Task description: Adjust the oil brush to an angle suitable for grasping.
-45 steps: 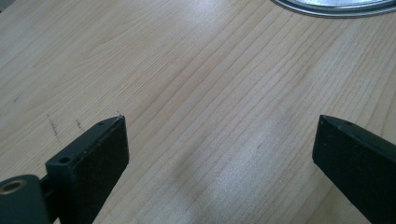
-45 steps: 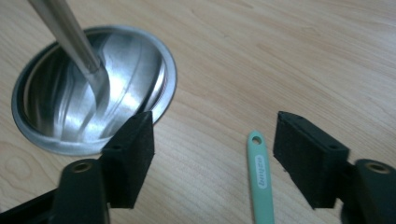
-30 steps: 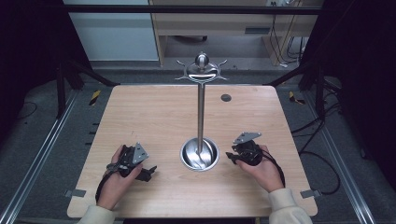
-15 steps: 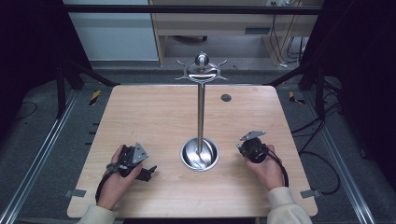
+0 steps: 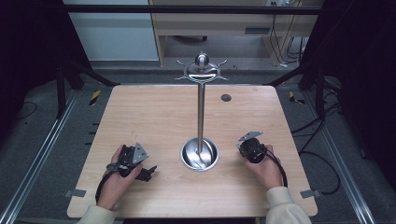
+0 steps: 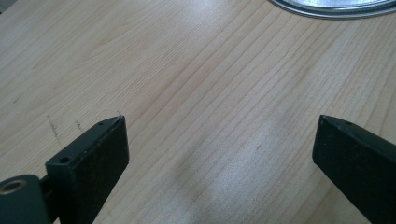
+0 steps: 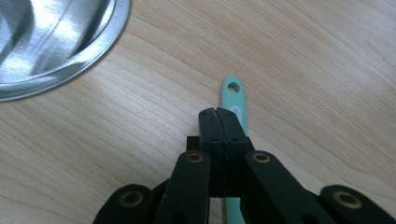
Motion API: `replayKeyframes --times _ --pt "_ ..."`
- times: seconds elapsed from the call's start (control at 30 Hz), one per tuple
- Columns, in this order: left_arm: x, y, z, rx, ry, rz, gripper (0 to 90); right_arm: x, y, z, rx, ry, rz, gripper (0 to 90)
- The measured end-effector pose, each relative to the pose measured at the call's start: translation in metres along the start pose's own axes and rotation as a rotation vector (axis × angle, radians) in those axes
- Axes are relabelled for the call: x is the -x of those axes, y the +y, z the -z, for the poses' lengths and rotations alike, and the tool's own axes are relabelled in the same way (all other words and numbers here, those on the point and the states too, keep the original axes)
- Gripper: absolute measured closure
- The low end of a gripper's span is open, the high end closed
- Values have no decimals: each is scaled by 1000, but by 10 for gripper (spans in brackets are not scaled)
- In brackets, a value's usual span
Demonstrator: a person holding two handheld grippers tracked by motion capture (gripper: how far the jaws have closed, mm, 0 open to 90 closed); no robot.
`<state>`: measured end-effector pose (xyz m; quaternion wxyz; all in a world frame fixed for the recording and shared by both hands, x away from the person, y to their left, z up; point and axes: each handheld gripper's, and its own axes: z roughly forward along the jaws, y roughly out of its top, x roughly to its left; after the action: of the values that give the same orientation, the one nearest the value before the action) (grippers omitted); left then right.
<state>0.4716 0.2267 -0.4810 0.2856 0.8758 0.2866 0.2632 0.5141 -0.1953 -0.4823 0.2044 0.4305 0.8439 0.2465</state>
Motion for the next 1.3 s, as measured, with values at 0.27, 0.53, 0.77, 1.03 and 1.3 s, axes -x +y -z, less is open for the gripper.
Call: replayKeyframes --times 0.27,0.53,0.77,1.03,1.3 --pt "0 0 0 -2 -3 3 33 0 0 -1 -18 -8 2 900" --pt "0 0 0 -5 -6 2 33 3 0 -2 -24 -35 -1 900" --pt "0 0 0 -8 -6 1 33 9 -2 -1 -28 -37 -36 900" --pt "1 0 1 -7 -2 1 33 8 3 25 -15 0 -63 889" --pt "0 -1 2 -4 2 4 33 16 5 58 -92 2 -67 837"
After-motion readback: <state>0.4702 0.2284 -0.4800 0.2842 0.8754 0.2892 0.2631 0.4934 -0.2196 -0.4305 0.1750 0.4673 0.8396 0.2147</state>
